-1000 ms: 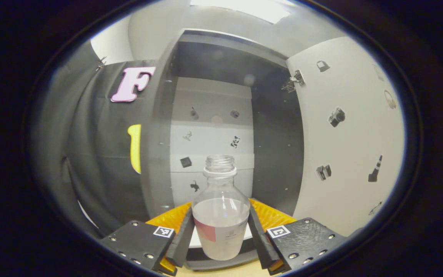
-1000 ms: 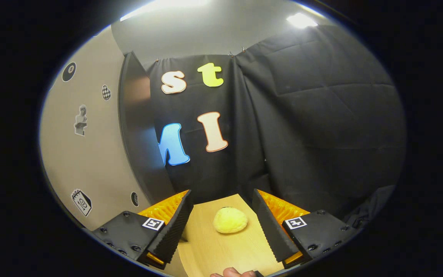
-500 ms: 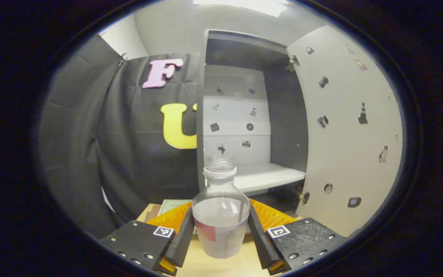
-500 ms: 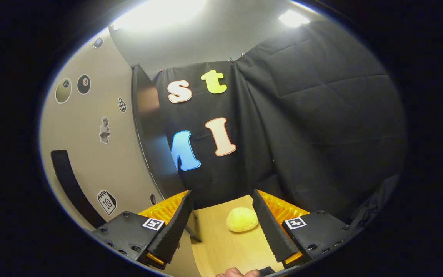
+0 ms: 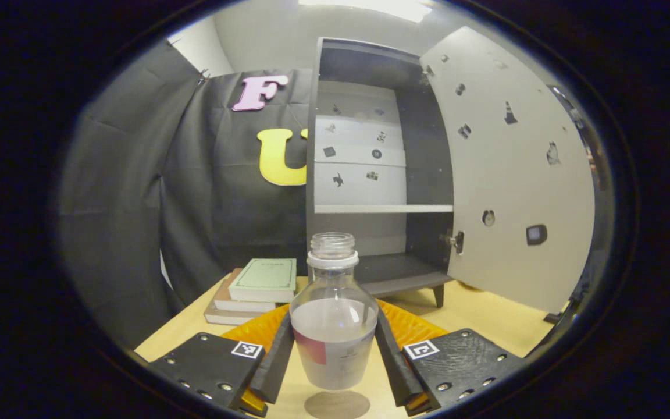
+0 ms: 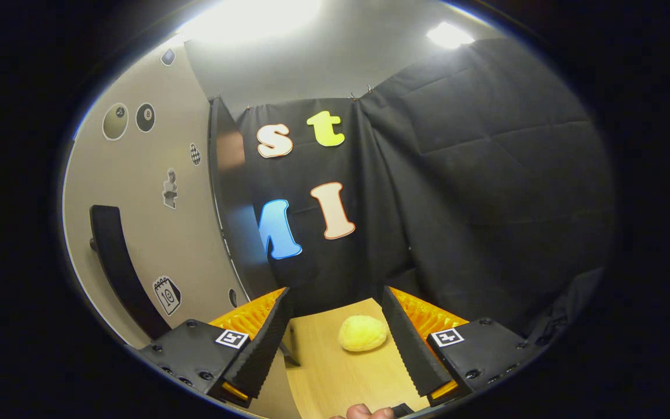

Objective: Open the cabinet door with the right hand, grasp the bottle in the cabinet with the left hand and place it on the coaster, then close the cabinet door with the right hand.

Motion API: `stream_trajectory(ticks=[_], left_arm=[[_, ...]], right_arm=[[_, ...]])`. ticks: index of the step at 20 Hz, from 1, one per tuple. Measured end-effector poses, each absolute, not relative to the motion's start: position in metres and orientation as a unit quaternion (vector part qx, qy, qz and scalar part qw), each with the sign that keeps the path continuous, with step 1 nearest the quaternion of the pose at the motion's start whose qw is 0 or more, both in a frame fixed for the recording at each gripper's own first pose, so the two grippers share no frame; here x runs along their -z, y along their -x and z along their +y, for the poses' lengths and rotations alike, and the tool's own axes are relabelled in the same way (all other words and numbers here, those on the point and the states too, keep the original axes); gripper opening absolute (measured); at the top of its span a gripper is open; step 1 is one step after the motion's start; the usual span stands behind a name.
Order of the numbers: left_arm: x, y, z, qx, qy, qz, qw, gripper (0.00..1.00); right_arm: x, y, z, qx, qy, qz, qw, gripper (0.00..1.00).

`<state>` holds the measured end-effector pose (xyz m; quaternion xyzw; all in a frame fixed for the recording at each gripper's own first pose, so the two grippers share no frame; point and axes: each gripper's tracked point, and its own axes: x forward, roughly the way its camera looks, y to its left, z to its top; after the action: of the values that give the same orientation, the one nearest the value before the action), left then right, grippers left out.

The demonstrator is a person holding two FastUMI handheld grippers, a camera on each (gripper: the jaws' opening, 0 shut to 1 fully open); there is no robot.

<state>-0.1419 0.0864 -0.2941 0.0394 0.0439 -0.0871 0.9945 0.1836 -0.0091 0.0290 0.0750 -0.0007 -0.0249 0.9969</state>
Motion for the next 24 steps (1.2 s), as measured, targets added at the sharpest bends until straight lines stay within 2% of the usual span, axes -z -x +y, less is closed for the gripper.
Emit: stream_trajectory(ticks=[5,9,20,21,22,24], left_arm=[[0.352,0.155,0.080,0.087,-0.057,0.063,0.993,0.73],[0.392,0.153,0.078,0.090,-0.070,0.083,0.990,0.73],[0.391,0.154,0.079,0.076,-0.033,0.084,0.993,0.72],[0.391,0.155,0.077,0.077,-0.034,0.084,0.993,0.72],[0.390,0.155,0.077,0.076,-0.034,0.086,0.993,0.75],[0.390,0.158,0.077,0.075,-0.034,0.089,0.993,0.72]], right_arm=[[-0.022,-0.185,-0.006,0.038,-0.041,0.005,0.998,0.98],[-0.003,-0.179,0.001,0.040,-0.037,0.043,0.998,0.98],[0.021,-0.163,-0.008,0.071,-0.073,0.079,0.992,0.98],[0.026,-0.161,-0.006,0.069,-0.077,0.085,0.991,0.93],[0.031,-0.158,-0.005,0.069,-0.079,0.091,0.990,0.98],[0.040,-0.151,-0.009,0.076,-0.085,0.101,0.988,0.98]])
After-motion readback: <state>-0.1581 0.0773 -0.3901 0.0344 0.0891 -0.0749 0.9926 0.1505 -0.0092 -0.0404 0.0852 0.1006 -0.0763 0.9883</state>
